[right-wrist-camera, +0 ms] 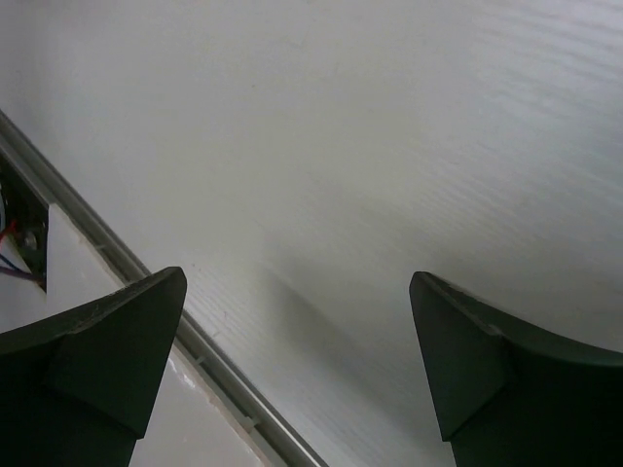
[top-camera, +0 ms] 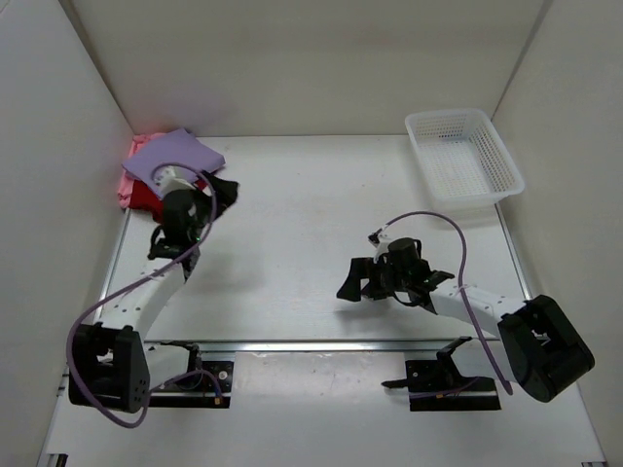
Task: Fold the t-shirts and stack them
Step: Put the neatly folded tshirt into the corner of the board with the left arm
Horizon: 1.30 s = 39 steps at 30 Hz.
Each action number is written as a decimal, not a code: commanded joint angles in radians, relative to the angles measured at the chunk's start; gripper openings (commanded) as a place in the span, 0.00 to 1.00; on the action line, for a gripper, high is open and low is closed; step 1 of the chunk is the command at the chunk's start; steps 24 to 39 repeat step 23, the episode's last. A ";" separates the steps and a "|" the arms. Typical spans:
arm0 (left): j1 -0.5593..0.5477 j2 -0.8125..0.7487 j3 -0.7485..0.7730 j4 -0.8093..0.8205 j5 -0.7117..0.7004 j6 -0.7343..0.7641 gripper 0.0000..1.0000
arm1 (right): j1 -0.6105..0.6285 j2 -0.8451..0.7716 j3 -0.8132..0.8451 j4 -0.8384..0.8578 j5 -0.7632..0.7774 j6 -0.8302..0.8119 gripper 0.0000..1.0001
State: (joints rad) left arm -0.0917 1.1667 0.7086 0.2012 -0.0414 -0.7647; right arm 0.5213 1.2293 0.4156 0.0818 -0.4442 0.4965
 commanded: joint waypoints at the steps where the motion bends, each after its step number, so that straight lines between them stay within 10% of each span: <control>1: -0.185 -0.018 -0.095 -0.037 -0.008 0.039 0.99 | 0.074 0.010 0.026 0.025 0.025 0.000 0.99; 7: -0.505 -0.044 -0.253 -0.049 0.052 0.093 0.98 | 0.160 -0.046 -0.028 0.110 -0.010 0.033 0.99; 20: -0.165 -0.185 -0.270 -0.166 0.176 0.117 0.99 | 0.189 -0.142 -0.135 0.233 -0.011 0.076 0.99; 39: -0.180 -0.112 -0.204 -0.148 0.169 0.126 0.99 | 0.184 -0.154 -0.132 0.228 -0.004 0.102 0.99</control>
